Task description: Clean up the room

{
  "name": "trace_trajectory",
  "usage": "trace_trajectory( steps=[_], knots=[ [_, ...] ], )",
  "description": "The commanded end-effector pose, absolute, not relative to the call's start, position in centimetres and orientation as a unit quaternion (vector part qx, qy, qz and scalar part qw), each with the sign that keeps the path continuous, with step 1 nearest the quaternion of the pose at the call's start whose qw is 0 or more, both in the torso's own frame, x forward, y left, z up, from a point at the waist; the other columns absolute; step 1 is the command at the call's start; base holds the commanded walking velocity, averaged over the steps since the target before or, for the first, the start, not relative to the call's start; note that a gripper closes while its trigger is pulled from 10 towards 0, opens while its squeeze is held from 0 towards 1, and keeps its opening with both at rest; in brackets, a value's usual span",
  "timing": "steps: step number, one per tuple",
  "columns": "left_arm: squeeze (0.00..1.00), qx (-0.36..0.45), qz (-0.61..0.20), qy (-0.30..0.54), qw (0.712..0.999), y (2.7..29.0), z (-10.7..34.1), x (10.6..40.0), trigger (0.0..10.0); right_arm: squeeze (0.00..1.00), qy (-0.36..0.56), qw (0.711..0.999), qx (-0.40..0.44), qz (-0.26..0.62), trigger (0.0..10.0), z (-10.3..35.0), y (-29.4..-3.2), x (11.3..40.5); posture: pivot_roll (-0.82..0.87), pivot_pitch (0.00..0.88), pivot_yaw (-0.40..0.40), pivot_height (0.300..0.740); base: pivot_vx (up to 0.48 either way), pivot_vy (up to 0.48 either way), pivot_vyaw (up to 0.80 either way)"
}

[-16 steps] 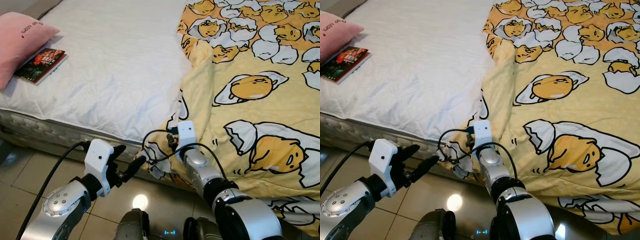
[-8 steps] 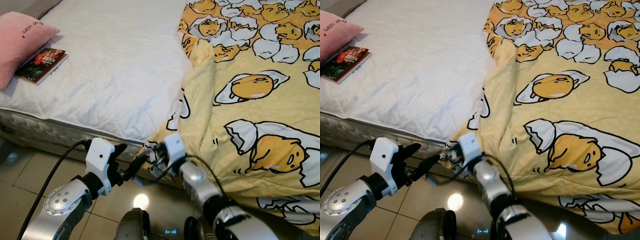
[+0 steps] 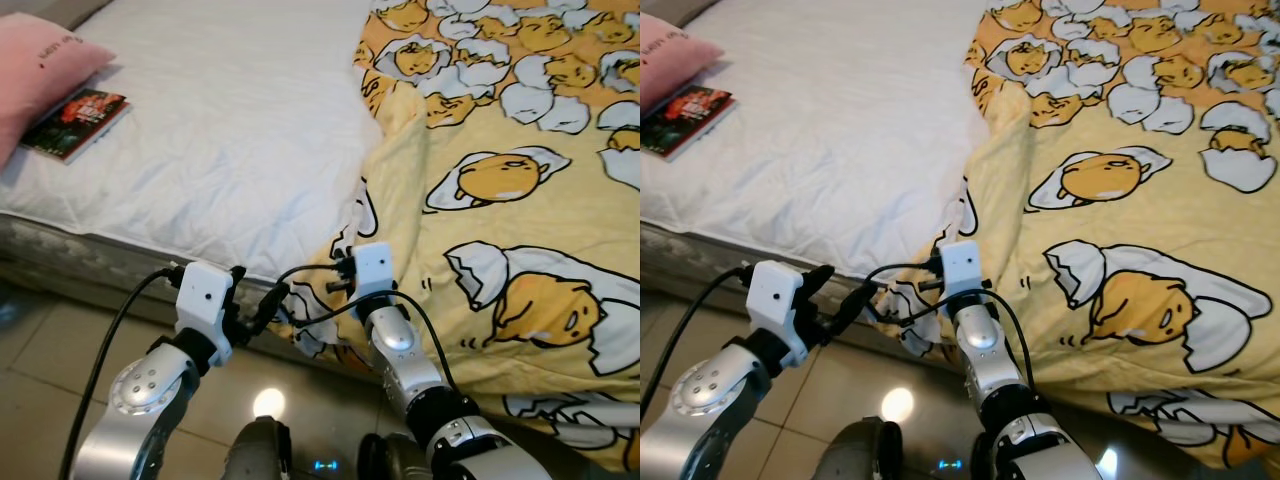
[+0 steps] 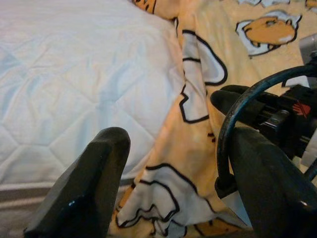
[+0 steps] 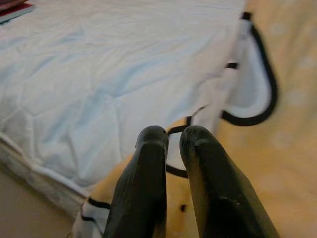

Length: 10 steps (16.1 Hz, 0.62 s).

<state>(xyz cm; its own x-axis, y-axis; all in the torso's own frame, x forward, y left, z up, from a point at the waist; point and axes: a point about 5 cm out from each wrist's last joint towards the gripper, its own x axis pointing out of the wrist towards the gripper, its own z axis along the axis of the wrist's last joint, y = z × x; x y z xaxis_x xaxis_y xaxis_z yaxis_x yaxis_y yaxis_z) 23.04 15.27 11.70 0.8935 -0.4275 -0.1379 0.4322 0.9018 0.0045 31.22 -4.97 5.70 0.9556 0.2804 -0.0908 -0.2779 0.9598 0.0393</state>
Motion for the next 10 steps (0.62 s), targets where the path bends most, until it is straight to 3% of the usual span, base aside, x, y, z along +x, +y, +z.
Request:
trace_trajectory(
  steps=[1,4,7,10],
  knots=[
    [0.00,0.026,-0.186,0.078,0.979,16.5,11.0,23.2,10.0,1.00,0.030,0.990,0.044,0.129,10.0,6.9,-4.3,31.7,0.21,0.130,-0.003,0.710,0.000,0.480,0.00],
    [0.00,0.023,-0.186,0.071,0.980,16.2,10.7,23.6,10.0,1.00,0.025,0.994,0.042,0.093,10.0,6.9,-6.0,31.9,0.19,0.114,-0.007,0.710,0.000,0.480,0.00],
    [0.00,0.018,-0.188,0.072,0.979,16.1,10.4,23.9,10.0,1.00,0.027,0.996,0.047,0.068,10.0,6.8,-7.3,32.0,0.16,0.100,-0.008,0.710,0.000,0.480,-0.67],
    [0.00,0.035,-0.167,0.063,0.983,15.9,10.0,25.5,10.0,1.00,0.033,0.999,0.020,0.030,10.0,6.3,-9.8,31.9,0.12,0.067,-0.016,0.710,0.000,0.000,-0.77]
  ],
)
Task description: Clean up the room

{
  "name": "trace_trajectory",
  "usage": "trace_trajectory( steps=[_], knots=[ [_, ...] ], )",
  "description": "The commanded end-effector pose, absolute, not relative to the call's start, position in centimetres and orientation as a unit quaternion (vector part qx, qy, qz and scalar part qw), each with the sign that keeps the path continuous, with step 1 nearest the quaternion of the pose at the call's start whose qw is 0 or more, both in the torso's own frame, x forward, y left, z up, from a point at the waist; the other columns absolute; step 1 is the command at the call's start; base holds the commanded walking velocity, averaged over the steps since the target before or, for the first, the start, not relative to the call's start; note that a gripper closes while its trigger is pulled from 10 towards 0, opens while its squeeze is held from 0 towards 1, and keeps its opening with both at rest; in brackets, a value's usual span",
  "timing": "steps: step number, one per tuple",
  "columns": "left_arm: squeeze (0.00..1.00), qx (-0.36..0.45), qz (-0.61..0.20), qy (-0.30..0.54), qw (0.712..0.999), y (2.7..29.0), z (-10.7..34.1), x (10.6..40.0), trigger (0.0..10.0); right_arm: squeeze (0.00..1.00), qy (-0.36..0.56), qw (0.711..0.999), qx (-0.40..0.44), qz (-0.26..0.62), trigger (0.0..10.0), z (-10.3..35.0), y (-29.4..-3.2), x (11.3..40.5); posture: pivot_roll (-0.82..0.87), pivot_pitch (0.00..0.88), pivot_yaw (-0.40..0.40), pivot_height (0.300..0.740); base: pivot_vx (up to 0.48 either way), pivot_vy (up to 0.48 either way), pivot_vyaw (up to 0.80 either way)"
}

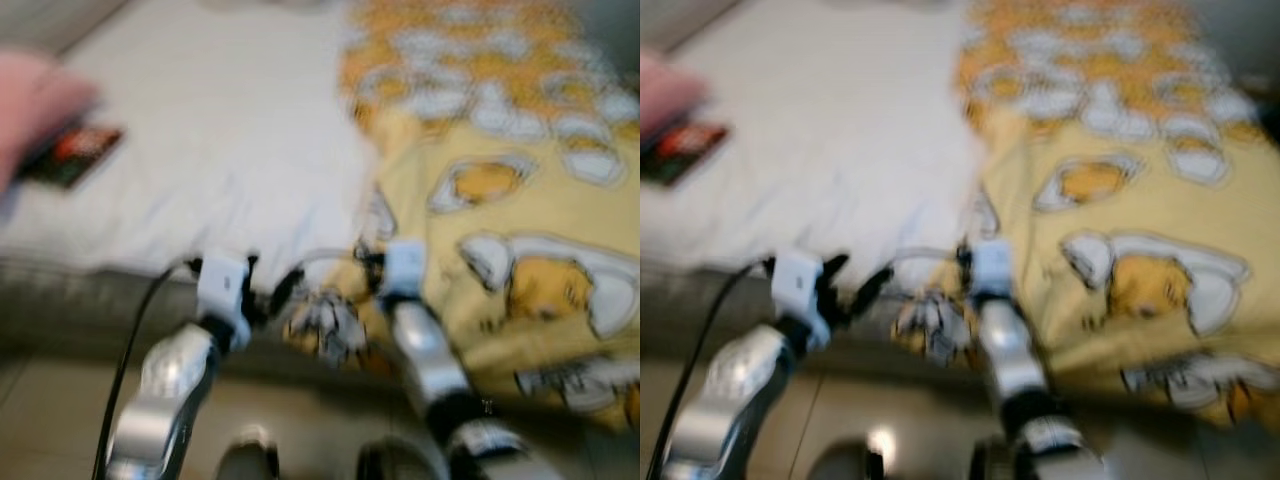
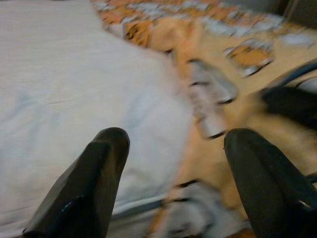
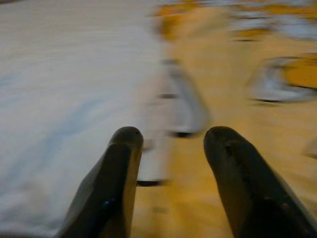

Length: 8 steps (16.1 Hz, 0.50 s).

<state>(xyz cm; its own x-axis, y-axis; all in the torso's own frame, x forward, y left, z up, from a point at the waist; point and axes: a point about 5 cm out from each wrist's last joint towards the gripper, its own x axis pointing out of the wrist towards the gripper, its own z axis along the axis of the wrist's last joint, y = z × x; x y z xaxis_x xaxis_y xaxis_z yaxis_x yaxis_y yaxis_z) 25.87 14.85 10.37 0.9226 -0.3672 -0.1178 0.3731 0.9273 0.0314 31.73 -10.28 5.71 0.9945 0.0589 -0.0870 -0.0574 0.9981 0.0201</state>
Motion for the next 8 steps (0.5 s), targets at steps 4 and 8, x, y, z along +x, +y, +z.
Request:
trace_trajectory(
  steps=[4,8],
  knots=[
    [0.00,0.037,-0.175,0.057,0.982,15.4,9.9,26.9,10.0,1.00,0.035,0.999,0.010,-0.014,10.0,6.4,-11.7,32.2,0.07,0.041,-0.001,0.710,0.000,0.000,-0.19],
    [0.00,0.055,-0.174,0.046,0.982,14.9,9.8,27.9,10.0,1.00,0.045,0.999,0.019,-0.011,10.0,6.1,-11.9,32.2,0.05,0.029,0.010,0.710,0.000,0.000,-0.19]
  ],
)
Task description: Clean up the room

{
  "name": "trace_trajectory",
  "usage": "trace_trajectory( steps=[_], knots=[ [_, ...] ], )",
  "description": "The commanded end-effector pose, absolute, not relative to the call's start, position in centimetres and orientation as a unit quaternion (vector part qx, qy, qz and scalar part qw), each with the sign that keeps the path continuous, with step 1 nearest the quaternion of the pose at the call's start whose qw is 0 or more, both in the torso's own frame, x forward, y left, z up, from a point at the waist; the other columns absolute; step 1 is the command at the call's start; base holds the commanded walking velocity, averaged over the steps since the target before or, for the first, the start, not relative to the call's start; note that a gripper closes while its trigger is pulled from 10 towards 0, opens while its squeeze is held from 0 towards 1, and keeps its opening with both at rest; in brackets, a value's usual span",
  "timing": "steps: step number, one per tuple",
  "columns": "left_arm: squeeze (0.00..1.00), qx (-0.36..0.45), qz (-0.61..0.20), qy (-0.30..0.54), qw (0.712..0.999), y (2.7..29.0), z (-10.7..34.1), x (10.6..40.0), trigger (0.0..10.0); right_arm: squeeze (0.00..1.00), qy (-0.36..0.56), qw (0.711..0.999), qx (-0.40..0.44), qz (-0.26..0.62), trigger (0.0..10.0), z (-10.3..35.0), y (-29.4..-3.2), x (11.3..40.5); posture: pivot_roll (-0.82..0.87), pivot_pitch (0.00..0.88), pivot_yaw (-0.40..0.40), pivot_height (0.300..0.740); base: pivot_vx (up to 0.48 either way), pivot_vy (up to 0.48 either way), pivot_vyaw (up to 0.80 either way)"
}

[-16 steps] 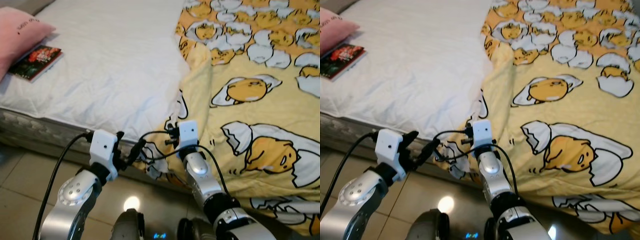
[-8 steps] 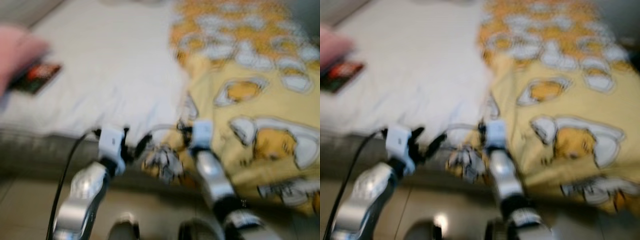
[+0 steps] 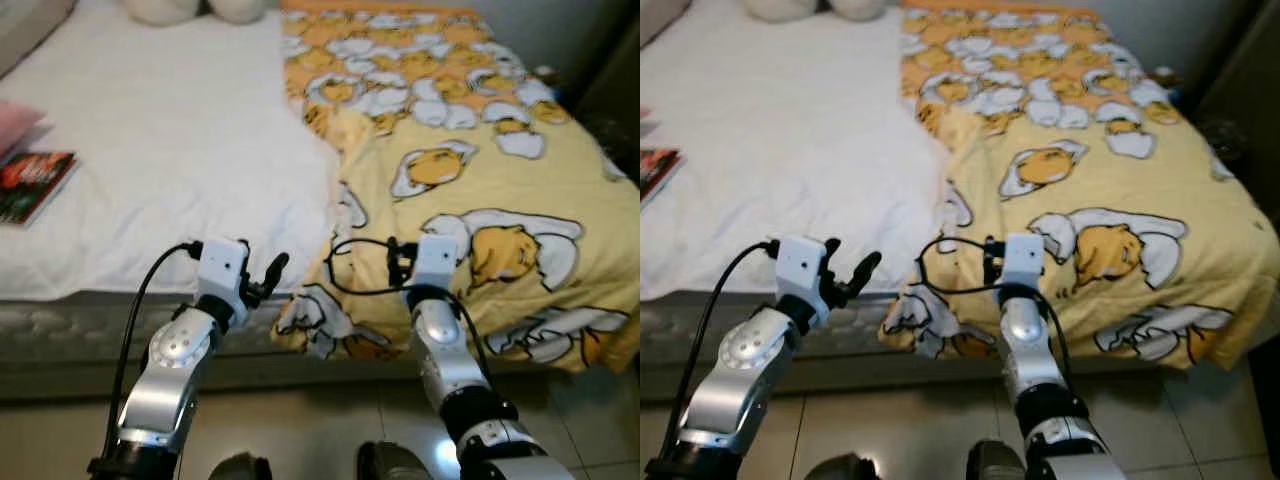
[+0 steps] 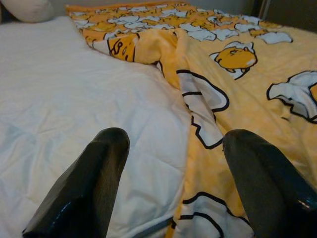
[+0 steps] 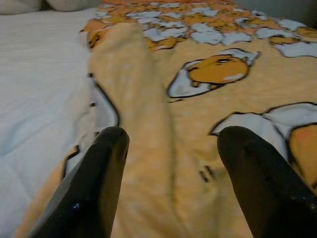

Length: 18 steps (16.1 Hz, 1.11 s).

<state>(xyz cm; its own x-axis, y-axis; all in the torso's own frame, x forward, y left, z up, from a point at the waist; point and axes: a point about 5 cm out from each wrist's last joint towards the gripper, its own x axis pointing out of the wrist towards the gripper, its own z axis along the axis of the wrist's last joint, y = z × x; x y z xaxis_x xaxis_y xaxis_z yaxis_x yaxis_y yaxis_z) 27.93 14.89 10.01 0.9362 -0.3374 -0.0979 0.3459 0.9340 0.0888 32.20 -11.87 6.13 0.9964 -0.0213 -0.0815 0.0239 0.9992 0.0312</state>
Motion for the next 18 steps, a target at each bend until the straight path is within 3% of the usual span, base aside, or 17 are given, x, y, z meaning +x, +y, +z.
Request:
trace_trajectory(
  steps=[1,9,10,12,16,18],
  knots=[
    [0.00,0.063,-0.168,0.039,0.983,14.9,9.9,28.1,10.0,1.00,0.043,0.999,0.024,-0.011,10.0,6.1,-11.8,32.2,0.05,0.026,0.010,0.710,0.000,0.000,0.00],
    [0.00,0.017,-0.099,0.018,0.995,17.4,10.1,27.4,10.0,1.00,0.056,0.997,0.045,0.025,10.0,6.5,-10.8,33.1,0.06,0.071,-0.002,0.710,0.000,0.060,0.00],
    [0.00,0.026,-0.112,0.016,0.993,17.2,10.1,27.4,10.0,0.00,0.056,0.998,0.030,0.028,10.0,6.8,-10.8,33.4,0.06,0.075,-0.001,0.710,0.000,0.480,0.00],
    [0.00,0.037,-0.123,0.016,0.992,16.9,10.1,27.4,10.0,0.00,0.052,0.998,0.032,0.033,10.0,7.0,-10.7,33.6,0.06,0.076,0.000,0.710,0.000,0.480,0.00],
    [0.00,0.054,-0.129,0.020,0.990,16.6,10.2,27.4,10.0,0.00,0.072,0.996,0.053,0.026,10.0,6.8,-10.4,33.9,0.09,0.086,0.004,0.710,0.000,0.000,0.00],
    [0.00,0.053,-0.137,0.024,0.989,16.8,10.4,26.3,10.0,0.00,0.125,0.991,0.048,0.020,10.0,5.5,-9.9,33.8,0.13,0.130,0.018,0.710,0.000,0.000,0.00]
  ],
)
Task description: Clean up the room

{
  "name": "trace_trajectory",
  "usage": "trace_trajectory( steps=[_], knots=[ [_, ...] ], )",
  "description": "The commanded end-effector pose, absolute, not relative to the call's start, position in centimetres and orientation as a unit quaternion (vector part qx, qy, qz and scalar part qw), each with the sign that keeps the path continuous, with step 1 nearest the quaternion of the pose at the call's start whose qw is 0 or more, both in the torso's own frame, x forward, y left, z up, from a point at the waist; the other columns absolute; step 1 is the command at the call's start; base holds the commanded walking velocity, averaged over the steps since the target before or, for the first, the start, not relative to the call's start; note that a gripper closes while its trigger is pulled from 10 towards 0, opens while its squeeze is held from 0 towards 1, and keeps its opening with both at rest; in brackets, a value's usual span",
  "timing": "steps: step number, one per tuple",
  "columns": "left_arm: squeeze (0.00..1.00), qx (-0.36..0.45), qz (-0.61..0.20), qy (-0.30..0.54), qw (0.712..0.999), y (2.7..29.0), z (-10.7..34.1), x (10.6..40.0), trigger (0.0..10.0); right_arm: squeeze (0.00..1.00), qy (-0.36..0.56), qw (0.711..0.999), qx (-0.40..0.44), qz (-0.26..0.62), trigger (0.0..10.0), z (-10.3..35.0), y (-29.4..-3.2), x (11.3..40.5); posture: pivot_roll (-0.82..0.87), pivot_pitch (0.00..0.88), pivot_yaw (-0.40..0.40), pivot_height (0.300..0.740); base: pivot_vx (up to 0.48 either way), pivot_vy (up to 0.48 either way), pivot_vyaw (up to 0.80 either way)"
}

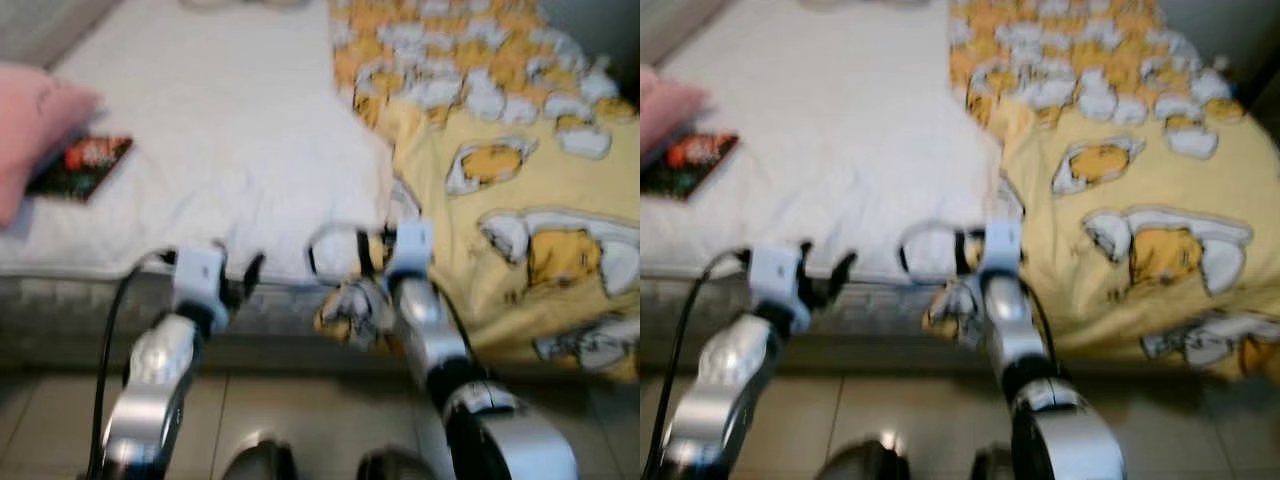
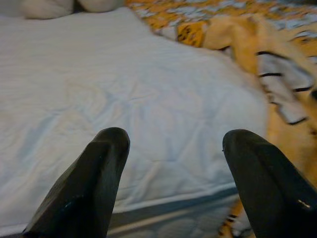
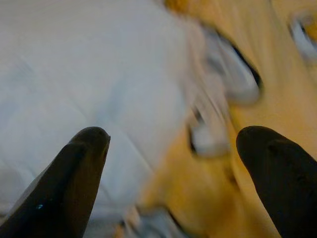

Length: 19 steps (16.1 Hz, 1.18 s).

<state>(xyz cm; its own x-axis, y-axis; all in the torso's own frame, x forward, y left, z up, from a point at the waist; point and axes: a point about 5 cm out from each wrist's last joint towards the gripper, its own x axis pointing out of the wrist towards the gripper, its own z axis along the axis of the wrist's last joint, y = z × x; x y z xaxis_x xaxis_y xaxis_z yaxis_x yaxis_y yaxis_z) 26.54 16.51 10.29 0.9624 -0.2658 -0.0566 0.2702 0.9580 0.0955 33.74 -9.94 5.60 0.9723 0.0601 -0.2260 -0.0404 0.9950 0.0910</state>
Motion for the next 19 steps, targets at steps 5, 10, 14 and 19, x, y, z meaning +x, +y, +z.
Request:
trace_trajectory(
  steps=[5,10,14,19],
  knots=[
    [0.00,0.079,-0.135,0.025,0.987,17.9,10.9,25.5,10.0,0.00,0.136,0.990,0.016,-0.020,10.0,5.9,-11.3,34.5,0.17,0.148,0.013,0.710,0.000,0.000,0.00],
    [0.00,0.079,-0.179,-0.001,0.981,16.6,11.9,25.6,10.0,0.00,0.130,0.991,0.019,-0.034,10.0,5.6,-11.6,34.3,0.16,0.114,0.011,0.710,0.353,0.000,0.00],
    [0.00,0.076,-0.191,-0.003,0.979,16.0,12.0,26.0,10.0,0.00,0.142,0.989,0.025,-0.034,10.0,5.0,-11.5,34.0,0.14,0.117,0.017,0.706,0.454,0.000,-0.59],
    [0.00,0.084,-0.165,0.004,0.983,16.5,11.8,26.2,10.0,0.00,0.147,0.988,0.026,-0.027,10.0,5.1,-11.4,34.1,0.15,0.132,0.010,0.706,0.092,0.000,0.00]
  ],
)
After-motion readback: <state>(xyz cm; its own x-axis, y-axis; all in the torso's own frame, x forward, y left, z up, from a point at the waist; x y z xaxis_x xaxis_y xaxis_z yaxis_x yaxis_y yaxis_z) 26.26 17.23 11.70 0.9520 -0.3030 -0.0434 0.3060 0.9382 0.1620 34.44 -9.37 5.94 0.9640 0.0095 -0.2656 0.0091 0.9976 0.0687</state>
